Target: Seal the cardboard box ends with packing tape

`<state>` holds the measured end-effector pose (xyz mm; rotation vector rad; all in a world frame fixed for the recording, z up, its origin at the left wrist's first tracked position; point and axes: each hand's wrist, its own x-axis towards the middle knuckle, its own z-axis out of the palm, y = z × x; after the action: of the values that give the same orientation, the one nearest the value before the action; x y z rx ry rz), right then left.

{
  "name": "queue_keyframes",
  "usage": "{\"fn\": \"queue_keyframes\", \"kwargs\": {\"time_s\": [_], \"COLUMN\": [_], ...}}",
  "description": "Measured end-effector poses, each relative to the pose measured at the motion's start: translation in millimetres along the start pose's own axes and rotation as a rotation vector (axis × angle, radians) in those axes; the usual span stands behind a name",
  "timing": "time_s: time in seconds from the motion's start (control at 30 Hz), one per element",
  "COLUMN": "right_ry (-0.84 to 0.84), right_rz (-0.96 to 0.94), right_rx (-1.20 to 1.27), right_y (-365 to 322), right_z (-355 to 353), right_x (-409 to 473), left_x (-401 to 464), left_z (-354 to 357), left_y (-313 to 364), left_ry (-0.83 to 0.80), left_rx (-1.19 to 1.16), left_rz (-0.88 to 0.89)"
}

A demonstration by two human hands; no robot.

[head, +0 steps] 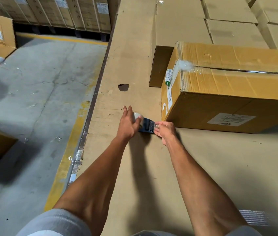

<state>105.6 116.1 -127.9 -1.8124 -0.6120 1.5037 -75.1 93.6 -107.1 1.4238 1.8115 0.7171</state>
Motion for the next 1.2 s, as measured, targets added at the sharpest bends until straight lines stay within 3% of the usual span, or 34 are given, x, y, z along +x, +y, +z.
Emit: {"fn": "queue_keyframes", "kwargs": {"time_s": [0.27,0.57,0.73,0.97,1.2], "right_ry": [-0.026,-0.012,0.009,-0.006,0.088], "right_rz": [0.019,0.021,0.052,0.057,-0.010], "right_rx": [0.118,0.175,0.238,0.297,0.229], "right_y": [10.5,12.8,12.9,10.2,10.5], "right_z": [-4.7,-4.2,-1.1,-4.5,-6.3], "right_x": [-3.4,-4.3,-7.0,-9.4,-25.0], "left_x": [-6.3,5.6,-1.0,-11.8,-35.1], "left_z": [10.1,-6.6,3.1,2.7,1.4], "left_y": [-3.4,-7.8,-6.0,-0.2,-2.8], "left_ry": [0.023,-0.028,-0.019,0.047,0.037], "left_rx": [0.143,-0.007,0.233,0.410,0.569], "left_rz": [0.046,-0.003,0.116,0.094,0.140]}}
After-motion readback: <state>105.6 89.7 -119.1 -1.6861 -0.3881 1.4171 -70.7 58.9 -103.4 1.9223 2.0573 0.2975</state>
